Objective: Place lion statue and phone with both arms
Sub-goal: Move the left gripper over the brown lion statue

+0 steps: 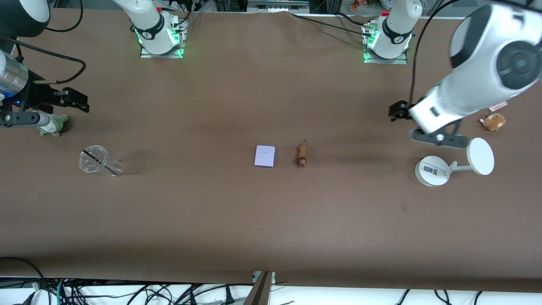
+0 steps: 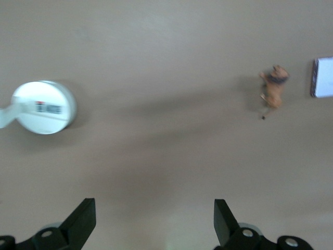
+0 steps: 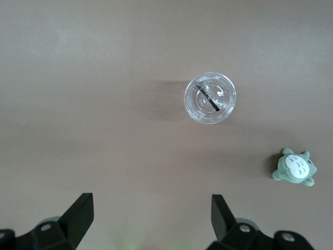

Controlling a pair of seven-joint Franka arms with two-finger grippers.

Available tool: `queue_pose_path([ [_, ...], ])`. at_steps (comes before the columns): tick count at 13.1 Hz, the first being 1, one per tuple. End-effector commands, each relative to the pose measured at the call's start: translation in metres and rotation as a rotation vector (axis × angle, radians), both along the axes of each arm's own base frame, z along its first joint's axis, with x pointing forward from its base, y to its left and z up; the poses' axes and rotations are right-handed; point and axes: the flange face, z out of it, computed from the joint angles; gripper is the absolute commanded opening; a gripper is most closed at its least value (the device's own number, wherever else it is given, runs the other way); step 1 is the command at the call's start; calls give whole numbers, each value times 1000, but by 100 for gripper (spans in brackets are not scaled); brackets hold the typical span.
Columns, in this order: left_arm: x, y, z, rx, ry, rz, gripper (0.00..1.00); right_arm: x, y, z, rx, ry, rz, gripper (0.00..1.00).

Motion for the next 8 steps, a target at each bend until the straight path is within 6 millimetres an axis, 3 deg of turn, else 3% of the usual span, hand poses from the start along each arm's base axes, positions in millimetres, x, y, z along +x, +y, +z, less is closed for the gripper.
queue_pose_path([
  [1, 5, -50, -33, -40, 8, -19, 100, 3, 5, 3, 5, -1, 10, 100],
  [4, 3, -116, -73, -50, -28, 30, 100, 2, 6, 2, 5, 2, 11, 100],
  [8, -2, -178, -134, -47, -59, 148, 100, 2, 6, 2, 5, 3, 11, 100],
])
